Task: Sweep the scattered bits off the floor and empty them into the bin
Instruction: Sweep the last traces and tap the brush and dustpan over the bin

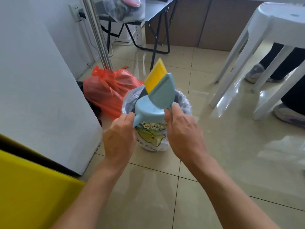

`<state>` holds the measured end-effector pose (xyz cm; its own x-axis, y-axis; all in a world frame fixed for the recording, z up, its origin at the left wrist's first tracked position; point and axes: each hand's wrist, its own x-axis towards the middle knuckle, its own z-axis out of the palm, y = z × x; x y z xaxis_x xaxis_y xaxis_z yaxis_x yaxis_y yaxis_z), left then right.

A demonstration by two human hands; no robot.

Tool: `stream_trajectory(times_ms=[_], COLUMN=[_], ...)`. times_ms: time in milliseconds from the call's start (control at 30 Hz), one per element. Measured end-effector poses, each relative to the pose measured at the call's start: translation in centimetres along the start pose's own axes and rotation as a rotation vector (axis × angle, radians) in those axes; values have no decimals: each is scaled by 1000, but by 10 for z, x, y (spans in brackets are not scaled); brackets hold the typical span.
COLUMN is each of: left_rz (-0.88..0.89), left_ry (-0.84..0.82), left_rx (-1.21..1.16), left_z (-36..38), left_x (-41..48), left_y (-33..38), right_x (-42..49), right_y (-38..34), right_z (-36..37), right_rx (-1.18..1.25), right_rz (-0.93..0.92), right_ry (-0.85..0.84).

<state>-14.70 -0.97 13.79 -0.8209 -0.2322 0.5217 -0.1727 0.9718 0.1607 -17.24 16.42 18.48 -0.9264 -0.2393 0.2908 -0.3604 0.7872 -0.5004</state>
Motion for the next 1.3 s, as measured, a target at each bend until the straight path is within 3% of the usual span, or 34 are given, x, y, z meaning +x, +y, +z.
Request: stream_trajectory(times_ms=[100, 500, 567, 667, 700, 767, 867, 1000, 1100, 1300], left_rz=[5, -29, -77, -155, -183, -269, -438, -529, -623, -1079], left_ry=[8, -40, -53, -105, -139, -279, -478, -517, -515, -520], left_rx=[-9, -42, -80, -159, -241, -531, -899, -1182, -1290, -1252], left_z=[-1, -7, -12, -15, -16, -23, -39, -63, -77, -45], left_x=[2, 2, 3, 3, 3, 5, 7, -22, -85, -224], left_y=[1, 6, 7, 6, 6, 8, 11, 8, 10, 15], right_x=[7, 1, 0, -1, -1, -3, -5, -27, -61, -155], right_y=[2, 9, 12, 18, 19, 21, 24, 39, 44, 51], right_z=[-2, -3, -3, -8, -11, -16, -25, -36, -26, 43], right_rx=[-104, -62, 132, 904, 1088, 1219, 1235, 1190, 1171, 918], right_rz=[73, 42, 91, 262, 276, 244, 229, 267, 308, 505], right_ry=[-70, 22, 28, -176, -244, -288, -249, -277, -418, -804])
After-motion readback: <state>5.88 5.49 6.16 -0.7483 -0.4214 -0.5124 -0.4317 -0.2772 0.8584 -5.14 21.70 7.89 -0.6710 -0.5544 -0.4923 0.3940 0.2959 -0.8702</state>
